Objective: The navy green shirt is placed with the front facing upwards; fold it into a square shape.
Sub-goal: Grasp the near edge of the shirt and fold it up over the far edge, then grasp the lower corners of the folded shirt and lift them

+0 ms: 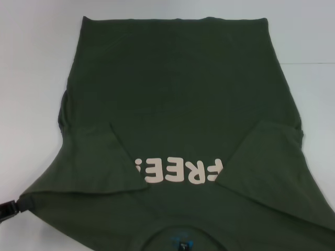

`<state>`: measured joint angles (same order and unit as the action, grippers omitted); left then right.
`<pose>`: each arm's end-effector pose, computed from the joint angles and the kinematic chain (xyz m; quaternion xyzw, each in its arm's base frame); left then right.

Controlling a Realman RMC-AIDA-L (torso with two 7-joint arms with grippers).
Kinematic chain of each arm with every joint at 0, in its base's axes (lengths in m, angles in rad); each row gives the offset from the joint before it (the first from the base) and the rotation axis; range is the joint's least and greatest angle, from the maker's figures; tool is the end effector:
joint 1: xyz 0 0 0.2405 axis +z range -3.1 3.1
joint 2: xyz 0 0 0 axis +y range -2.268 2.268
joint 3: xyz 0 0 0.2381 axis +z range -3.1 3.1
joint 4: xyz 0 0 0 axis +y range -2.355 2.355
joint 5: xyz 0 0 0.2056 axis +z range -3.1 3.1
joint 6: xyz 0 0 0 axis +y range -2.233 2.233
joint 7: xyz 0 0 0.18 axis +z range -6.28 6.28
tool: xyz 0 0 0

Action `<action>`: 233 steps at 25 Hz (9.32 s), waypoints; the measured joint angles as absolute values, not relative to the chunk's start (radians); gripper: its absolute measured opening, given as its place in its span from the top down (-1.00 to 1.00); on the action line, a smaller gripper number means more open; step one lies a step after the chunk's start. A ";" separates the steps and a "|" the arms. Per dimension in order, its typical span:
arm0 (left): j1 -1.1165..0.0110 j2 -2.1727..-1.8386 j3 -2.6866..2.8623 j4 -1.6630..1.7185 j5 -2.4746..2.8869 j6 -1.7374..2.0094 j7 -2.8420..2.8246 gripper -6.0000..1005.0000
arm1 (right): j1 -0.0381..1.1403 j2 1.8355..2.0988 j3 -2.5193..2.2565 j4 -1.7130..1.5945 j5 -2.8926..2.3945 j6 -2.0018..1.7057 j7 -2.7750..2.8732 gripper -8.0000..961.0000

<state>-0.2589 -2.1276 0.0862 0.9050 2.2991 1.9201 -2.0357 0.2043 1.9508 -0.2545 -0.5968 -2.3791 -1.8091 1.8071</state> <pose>-0.3246 0.2199 0.0486 -0.7063 -0.6149 -0.3255 0.1310 0.3652 0.1917 0.0359 -0.7578 0.6017 0.2306 0.1026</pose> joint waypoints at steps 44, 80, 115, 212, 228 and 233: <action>-0.792 -2.021 0.106 0.433 2.097 1.069 -1.829 0.95 | 0.783 1.972 -0.269 -0.484 -2.374 -0.970 1.888 0.81; -0.847 -2.096 0.133 0.358 1.984 0.804 -1.626 0.79 | 0.805 2.009 -0.412 -0.370 -2.193 -0.669 1.745 0.65; -0.455 -2.114 0.350 0.747 1.971 1.347 -1.604 -0.45 | 0.591 1.921 -0.444 -0.559 -2.098 -1.360 2.066 -0.54; -0.452 -2.165 0.687 0.832 2.140 1.071 -1.486 0.93 | 0.607 1.977 -0.632 -0.555 -2.233 -1.106 2.133 -0.17; -0.420 -2.164 0.683 0.869 2.139 1.172 -1.558 0.93 | 0.529 1.957 -0.592 -0.616 -2.222 -1.207 2.094 0.86; -0.380 -2.164 0.682 0.924 2.145 1.291 -1.623 0.93 | 0.485 1.955 -0.513 -0.639 -2.221 -1.302 2.041 0.89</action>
